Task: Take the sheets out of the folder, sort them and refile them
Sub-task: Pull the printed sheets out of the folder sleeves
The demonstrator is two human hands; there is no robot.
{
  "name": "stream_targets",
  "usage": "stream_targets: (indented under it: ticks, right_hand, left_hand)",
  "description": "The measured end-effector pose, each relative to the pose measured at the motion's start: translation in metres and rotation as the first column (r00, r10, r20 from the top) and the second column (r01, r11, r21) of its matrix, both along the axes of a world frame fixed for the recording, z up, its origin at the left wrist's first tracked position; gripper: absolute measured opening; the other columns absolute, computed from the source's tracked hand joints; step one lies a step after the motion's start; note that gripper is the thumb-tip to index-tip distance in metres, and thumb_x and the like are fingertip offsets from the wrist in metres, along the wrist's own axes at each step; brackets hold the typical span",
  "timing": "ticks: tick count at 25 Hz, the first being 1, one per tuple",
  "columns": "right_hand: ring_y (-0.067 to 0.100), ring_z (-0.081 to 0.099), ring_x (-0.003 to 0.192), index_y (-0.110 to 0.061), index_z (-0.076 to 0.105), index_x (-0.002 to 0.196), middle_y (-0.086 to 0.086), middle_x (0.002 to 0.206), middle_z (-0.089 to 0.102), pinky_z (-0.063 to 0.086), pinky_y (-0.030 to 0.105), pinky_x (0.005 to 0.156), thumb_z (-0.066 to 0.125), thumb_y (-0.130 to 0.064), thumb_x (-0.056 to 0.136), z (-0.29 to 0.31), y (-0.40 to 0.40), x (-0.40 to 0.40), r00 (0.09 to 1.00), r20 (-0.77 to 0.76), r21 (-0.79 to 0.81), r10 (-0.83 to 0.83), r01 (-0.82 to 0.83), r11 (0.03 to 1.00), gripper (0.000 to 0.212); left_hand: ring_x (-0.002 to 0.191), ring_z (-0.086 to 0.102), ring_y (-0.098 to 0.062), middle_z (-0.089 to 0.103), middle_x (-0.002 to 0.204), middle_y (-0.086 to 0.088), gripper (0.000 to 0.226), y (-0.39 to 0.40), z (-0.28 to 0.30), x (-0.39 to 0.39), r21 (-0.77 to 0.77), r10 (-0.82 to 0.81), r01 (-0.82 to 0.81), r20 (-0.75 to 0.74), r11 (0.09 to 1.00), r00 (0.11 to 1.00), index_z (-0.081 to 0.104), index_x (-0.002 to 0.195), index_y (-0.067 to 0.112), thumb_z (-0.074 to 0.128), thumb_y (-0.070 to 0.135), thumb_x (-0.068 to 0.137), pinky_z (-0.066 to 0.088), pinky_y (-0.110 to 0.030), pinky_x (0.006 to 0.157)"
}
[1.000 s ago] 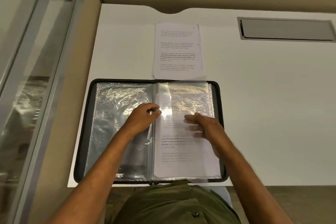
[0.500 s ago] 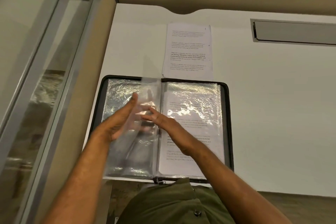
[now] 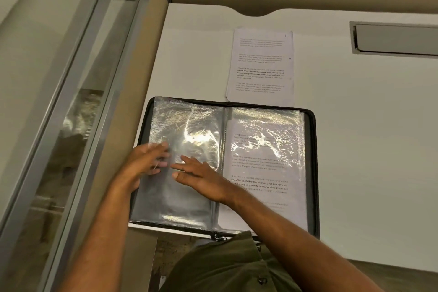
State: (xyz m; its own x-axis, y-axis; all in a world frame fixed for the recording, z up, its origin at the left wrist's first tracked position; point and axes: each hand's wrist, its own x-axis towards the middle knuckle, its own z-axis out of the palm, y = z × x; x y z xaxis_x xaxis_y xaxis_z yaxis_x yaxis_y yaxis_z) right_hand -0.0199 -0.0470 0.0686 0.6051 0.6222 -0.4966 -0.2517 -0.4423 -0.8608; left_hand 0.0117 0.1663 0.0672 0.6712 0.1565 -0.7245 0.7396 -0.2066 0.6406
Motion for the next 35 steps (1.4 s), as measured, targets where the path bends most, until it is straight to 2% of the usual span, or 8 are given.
stream_targets:
  ticks: [5,7,10,13,17,24,30,35]
  right_hand:
    - [0.01,0.025,0.156,-0.035,0.051,0.152,-0.008,0.171,0.023,0.011,0.04,0.13,0.059,-0.049,0.102,-0.017,-0.003,-0.001,0.999,0.015,-0.003,-0.053,0.053,0.999,0.052]
    - [0.007,0.047,0.143,-0.036,0.056,0.146,-0.012,0.168,0.03,0.034,0.042,0.124,0.065,-0.047,0.099,-0.021,-0.011,-0.001,0.988,0.021,0.034,-0.151,0.15,0.988,0.049]
    - [0.004,0.047,0.141,-0.04,0.055,0.144,-0.015,0.164,0.038,0.038,0.04,0.121,0.063,-0.051,0.098,-0.021,-0.032,0.004,0.96,0.16,-0.013,-0.229,0.234,0.972,0.048]
    - [0.005,0.037,0.147,-0.039,0.05,0.149,-0.014,0.164,0.037,0.03,0.035,0.121,0.061,-0.05,0.101,-0.019,-0.065,0.012,0.927,0.283,-0.079,-0.247,0.279,0.957,0.051]
    - [0.01,0.033,0.15,-0.032,0.048,0.152,-0.009,0.164,0.038,0.028,0.037,0.125,0.064,-0.043,0.101,-0.031,-0.12,0.019,0.834,0.447,-0.186,-0.324,0.441,0.878,0.054]
    - [0.022,0.036,0.151,-0.014,0.042,0.157,0.004,0.163,0.041,0.028,0.036,0.124,0.068,-0.03,0.1,-0.041,-0.2,0.034,0.685,0.592,-0.27,-0.424,0.664,0.697,0.064]
    - [0.038,0.02,0.157,-0.006,0.03,0.162,0.019,0.17,0.02,0.027,0.052,0.125,0.039,-0.062,0.101,-0.07,-0.214,0.036,0.725,0.679,-0.523,-0.117,0.589,0.616,0.083]
    - [0.041,0.016,0.158,-0.018,0.041,0.159,0.016,0.171,0.019,0.025,0.056,0.125,0.04,-0.055,0.103,-0.076,-0.208,0.031,0.683,0.722,-0.503,-0.107,0.625,0.598,0.067]
  left_hand:
    - [0.058,0.057,-0.022,0.069,0.072,-0.008,0.017,-0.004,-0.028,-0.009,0.215,0.099,-0.125,0.127,0.969,0.987,0.074,0.087,0.01,0.071,0.023,0.097,0.045,-0.026,0.054]
    - [0.055,0.06,-0.025,0.068,0.062,-0.004,0.023,-0.006,-0.033,-0.008,0.327,0.064,-0.111,0.152,0.939,0.986,0.071,0.073,0.017,0.075,0.026,0.093,0.051,-0.034,0.056]
    - [0.065,0.064,-0.024,0.069,0.071,0.002,0.027,-0.018,-0.026,-0.006,0.611,-0.126,0.02,0.132,0.792,0.983,0.065,0.068,0.027,0.07,0.029,0.094,0.056,-0.038,0.066]
    - [0.088,0.062,-0.028,0.065,0.097,-0.006,0.009,-0.038,-0.017,-0.012,0.741,-0.223,-0.028,0.239,0.671,0.945,0.065,0.093,0.017,0.074,0.015,0.091,0.052,-0.041,0.074]
    - [0.145,0.029,-0.04,0.028,0.161,-0.018,0.089,-0.057,-0.032,-0.017,0.823,-0.298,0.003,0.202,0.567,0.933,0.031,0.155,0.014,0.081,0.024,0.082,0.028,-0.057,0.115]
    - [0.148,0.025,-0.026,0.033,0.162,-0.005,0.056,-0.137,-0.047,-0.012,0.749,-0.827,0.463,0.199,0.474,0.526,0.045,0.149,0.023,0.063,0.033,0.097,0.014,-0.047,0.121]
    - [0.147,0.026,-0.026,0.034,0.161,-0.005,0.055,-0.174,-0.047,0.029,0.739,-0.862,0.491,0.245,0.462,0.444,0.046,0.15,0.023,0.063,0.034,0.098,0.015,-0.045,0.119]
    - [0.147,0.027,-0.028,0.032,0.162,-0.005,0.06,-0.187,-0.04,0.069,0.727,-0.877,0.533,0.206,0.433,0.433,0.038,0.154,0.023,0.06,0.037,0.099,0.021,-0.05,0.118]
